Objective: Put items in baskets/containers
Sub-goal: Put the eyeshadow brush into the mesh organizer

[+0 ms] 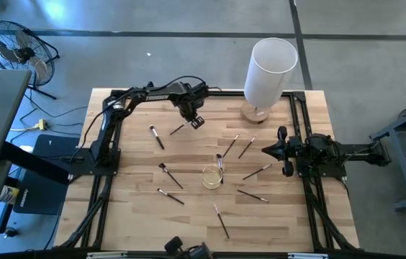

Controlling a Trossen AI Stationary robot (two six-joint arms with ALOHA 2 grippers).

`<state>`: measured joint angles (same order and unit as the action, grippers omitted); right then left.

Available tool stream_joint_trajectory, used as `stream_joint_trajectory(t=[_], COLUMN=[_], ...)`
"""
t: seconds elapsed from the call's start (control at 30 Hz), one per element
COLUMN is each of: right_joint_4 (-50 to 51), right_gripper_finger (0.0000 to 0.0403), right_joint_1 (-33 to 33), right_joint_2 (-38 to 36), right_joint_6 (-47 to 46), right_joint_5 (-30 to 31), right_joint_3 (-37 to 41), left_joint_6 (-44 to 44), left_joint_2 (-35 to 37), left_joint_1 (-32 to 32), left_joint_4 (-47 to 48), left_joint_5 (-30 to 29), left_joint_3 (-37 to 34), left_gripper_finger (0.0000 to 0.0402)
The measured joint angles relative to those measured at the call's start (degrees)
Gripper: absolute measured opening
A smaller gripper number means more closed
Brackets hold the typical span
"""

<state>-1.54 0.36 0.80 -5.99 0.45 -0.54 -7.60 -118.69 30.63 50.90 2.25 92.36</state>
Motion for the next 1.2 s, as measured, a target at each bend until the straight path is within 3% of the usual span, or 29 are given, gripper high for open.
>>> stream_joint_trajectory(t=[0.17,0.33,0.57,0.7,0.83,1.0,1.2], right_joint_4=[0.0,0.0,0.0,0.0,0.0,0.0,0.0], right_gripper_finger=[0.0001,0.0,0.0001,0.0001,0.0001,0.0001,0.0001], right_joint_1=[0.0,0.0,0.0,0.0,0.0,0.0,0.0], right_joint_2=[0.0,0.0,0.0,0.0,0.0,0.0,0.0], right_joint_6=[0.0,0.0,0.0,0.0,0.0,0.0,0.0], right_joint_5=[0.0,0.0,0.0,0.0,0.0,0.0,0.0], right_joint_3=[0.0,0.0,0.0,0.0,0.0,0.0,0.0], left_joint_6=[2.9,0.3,-13.0,-20.4,-20.4,-11.7,-4.8], left_joint_2=[5.9,13.9,30.7,38.6,41.5,40.7,33.2], left_joint_1=[0.1,-0.9,-6.5,-13.9,-24.4,-35.6,-43.9], left_joint_4=[-0.2,-4.6,-29.1,-45.8,-65.3,-86.7,-97.0], left_joint_5=[0.3,2.2,1.5,-5.9,-16.6,-28.8,-36.7], left_joint_3=[0.1,-1.6,-18.3,-28.8,-36.6,-42.1,-43.0], left_gripper_finger=[0.0001,0.0001,0.0,0.0,0.0,0.0,0.0])
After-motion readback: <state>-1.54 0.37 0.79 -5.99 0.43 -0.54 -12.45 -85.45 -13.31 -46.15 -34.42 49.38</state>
